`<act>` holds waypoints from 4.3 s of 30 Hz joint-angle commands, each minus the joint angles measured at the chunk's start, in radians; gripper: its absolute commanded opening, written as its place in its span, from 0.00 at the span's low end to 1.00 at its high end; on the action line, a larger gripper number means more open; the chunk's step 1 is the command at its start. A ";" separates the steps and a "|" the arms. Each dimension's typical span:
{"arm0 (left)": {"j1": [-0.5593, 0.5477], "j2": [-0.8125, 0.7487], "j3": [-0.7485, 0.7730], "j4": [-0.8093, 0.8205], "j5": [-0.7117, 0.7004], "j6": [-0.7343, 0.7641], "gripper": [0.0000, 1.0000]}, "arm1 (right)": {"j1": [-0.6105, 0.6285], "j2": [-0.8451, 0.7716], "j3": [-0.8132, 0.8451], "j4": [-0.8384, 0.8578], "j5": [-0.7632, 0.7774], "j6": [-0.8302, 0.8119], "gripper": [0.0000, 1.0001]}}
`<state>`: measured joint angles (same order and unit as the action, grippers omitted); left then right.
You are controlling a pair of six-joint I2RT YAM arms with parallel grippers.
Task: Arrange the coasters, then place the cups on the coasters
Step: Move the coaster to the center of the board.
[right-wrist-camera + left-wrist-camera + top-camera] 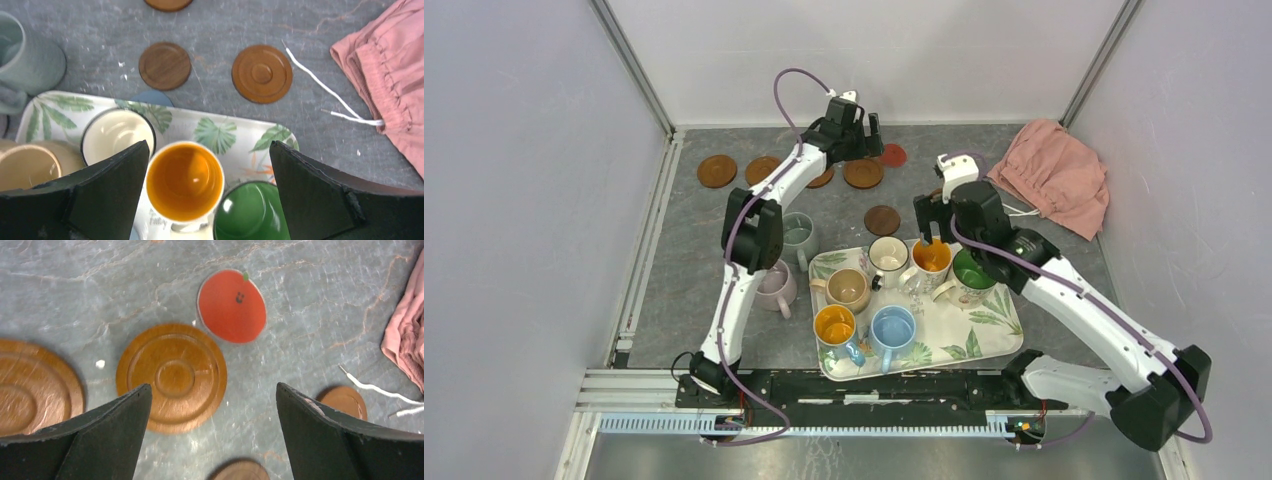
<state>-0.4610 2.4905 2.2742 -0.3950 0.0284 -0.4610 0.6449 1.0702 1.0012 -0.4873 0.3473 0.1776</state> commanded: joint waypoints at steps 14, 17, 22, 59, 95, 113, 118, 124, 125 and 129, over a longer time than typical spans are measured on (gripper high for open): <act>-0.051 -0.749 -0.716 0.003 -0.047 -0.024 1.00 | -0.164 0.319 0.236 0.292 -0.033 0.010 0.98; -0.065 -0.867 -0.815 -0.006 -0.039 -0.011 1.00 | -0.205 0.398 0.293 0.301 -0.052 -0.001 0.98; -0.100 -1.037 -0.967 -0.023 -0.055 0.002 1.00 | -0.262 0.540 0.401 0.321 -0.085 -0.017 0.98; -0.136 -1.214 -1.279 0.053 -0.155 0.034 1.00 | -0.298 1.527 1.185 0.663 -0.205 -0.156 0.94; -0.131 -1.129 -1.237 0.090 -0.109 0.053 1.00 | -0.301 1.602 1.275 0.489 -0.219 -0.324 0.85; -0.123 -1.094 -1.234 0.105 -0.080 0.043 1.00 | -0.360 1.568 1.212 0.374 -0.261 -0.213 0.83; -0.123 -1.090 -1.238 0.111 -0.076 0.040 1.00 | -0.417 1.556 1.166 0.348 -0.345 -0.072 0.78; -0.122 -1.085 -1.242 0.116 -0.073 0.041 1.00 | -0.422 1.497 1.082 0.322 -0.344 -0.067 0.80; -0.122 -1.084 -1.241 0.116 -0.074 0.040 1.00 | -0.421 1.492 1.077 0.310 -0.339 -0.067 0.79; -0.119 -1.084 -1.243 0.118 -0.075 0.041 1.00 | -0.422 1.447 1.012 0.286 -0.342 -0.049 0.79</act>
<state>-0.5884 1.3991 1.0035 -0.3176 -0.0643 -0.4603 0.2127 2.5740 2.0907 -0.0761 0.0013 0.0849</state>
